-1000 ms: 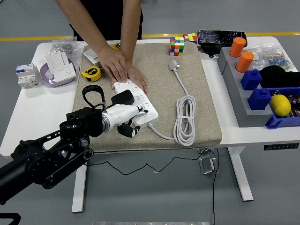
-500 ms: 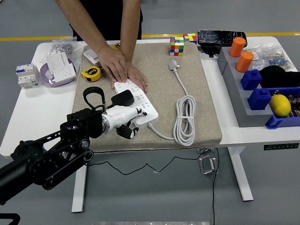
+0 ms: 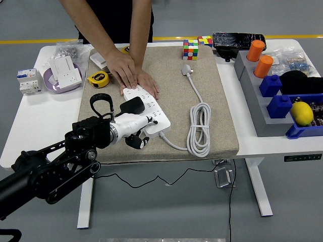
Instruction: Pick up the plug,place it near the board,insert it into the board,press the button
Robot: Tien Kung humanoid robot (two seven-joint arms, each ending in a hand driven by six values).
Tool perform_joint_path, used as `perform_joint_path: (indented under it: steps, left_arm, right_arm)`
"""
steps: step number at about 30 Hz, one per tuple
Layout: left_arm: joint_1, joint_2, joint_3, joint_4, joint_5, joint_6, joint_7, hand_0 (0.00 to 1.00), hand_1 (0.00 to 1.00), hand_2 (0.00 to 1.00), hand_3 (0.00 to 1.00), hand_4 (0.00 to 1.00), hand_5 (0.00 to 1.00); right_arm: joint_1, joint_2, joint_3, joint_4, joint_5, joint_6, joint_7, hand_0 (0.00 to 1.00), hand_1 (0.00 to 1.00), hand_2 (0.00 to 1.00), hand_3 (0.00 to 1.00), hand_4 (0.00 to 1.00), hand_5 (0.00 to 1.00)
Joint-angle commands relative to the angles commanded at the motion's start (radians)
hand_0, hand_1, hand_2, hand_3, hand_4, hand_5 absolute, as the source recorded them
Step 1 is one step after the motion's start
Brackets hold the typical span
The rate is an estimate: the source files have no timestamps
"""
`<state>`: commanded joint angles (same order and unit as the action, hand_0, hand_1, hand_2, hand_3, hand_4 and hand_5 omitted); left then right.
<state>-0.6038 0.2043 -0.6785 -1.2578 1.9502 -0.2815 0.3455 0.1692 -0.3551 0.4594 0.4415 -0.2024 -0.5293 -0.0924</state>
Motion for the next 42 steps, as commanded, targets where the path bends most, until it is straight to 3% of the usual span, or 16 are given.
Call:
perform_joint_path:
  steps: [12,20,29,35,38,39,42]
  left_arm:
    - [0.005,-0.002,0.014,0.032,0.004,-0.006,-0.002,0.145,0.029,0.155,0.878,0.456,0.134]
    - [0.009,0.001,0.004,0.021,0.02,0.001,-0.003,0.145,0.029,0.155,0.88,0.456,0.132]
    - [0.034,0.013,-0.092,-0.091,0.091,-0.018,0.012,0.146,0.029,0.156,0.863,0.453,0.13]
    - [0.052,0.015,-0.175,-0.185,0.062,-0.022,0.011,0.15,0.029,0.156,0.836,0.451,0.127]
    - [0.062,0.004,-0.235,-0.221,-0.003,0.02,-0.014,0.15,0.029,0.156,0.836,0.451,0.127]
    - [0.063,0.0,-0.251,-0.226,-0.027,0.04,-0.024,0.205,0.09,0.199,0.698,0.448,0.099]
    - [0.066,-0.02,-0.305,-0.224,-0.064,0.13,-0.072,0.205,0.09,0.199,0.698,0.448,0.099]
  right_arm:
    - [-0.001,-0.002,-0.002,0.0,0.001,-0.001,0.001,0.931,0.896,0.822,0.806,0.998,0.998]
    - [-0.003,-0.002,-0.002,0.0,0.0,-0.001,0.0,0.932,0.897,0.822,0.806,0.998,0.998]
    - [-0.002,0.001,0.003,0.0,-0.001,-0.002,0.0,0.932,0.897,0.823,0.807,0.998,0.998]
    - [-0.002,0.002,0.006,-0.001,-0.001,-0.001,-0.001,0.932,0.896,0.823,0.807,0.998,0.998]
    - [-0.001,0.004,0.007,-0.001,-0.002,-0.001,-0.001,0.932,0.896,0.823,0.807,0.998,0.998]
    - [-0.001,0.004,0.008,0.0,-0.002,-0.001,0.0,0.932,0.896,0.823,0.807,0.998,0.998]
    - [-0.002,0.005,0.008,0.0,-0.002,0.0,0.0,0.932,0.896,0.823,0.807,0.998,0.998]
